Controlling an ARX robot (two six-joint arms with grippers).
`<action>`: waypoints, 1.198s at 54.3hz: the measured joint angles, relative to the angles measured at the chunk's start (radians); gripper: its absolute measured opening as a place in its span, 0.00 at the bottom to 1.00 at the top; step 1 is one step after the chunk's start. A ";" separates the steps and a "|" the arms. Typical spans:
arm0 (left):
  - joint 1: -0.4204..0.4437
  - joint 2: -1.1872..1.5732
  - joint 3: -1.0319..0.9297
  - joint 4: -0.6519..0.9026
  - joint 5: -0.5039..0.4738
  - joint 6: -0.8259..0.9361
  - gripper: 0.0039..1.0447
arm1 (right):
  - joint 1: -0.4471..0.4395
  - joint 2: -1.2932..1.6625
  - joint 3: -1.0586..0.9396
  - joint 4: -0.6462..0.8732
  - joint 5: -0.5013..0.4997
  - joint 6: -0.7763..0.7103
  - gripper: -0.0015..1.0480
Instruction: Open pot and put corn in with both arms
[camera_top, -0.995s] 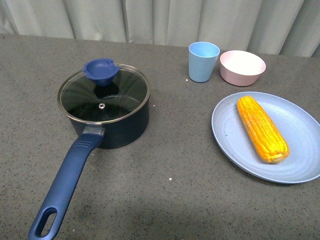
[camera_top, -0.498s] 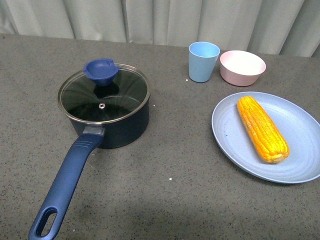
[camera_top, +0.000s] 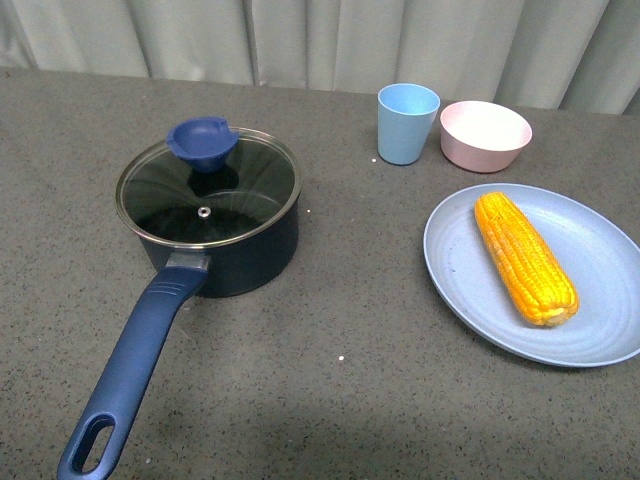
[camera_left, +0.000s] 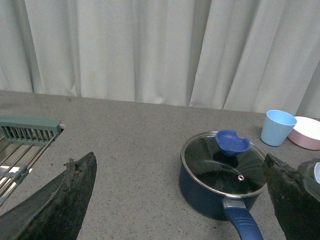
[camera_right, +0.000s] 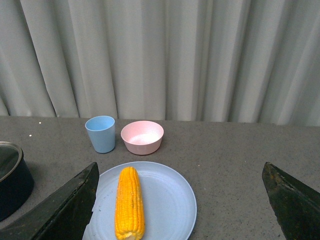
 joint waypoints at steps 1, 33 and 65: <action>0.000 0.000 0.000 0.000 0.000 0.000 0.94 | 0.000 0.000 0.000 0.000 0.000 0.000 0.91; -0.203 1.281 0.210 0.828 0.064 -0.158 0.94 | 0.000 0.000 0.000 0.000 0.000 0.000 0.91; -0.303 1.855 0.618 0.942 -0.083 -0.148 0.94 | 0.000 0.000 0.000 0.000 0.000 0.000 0.91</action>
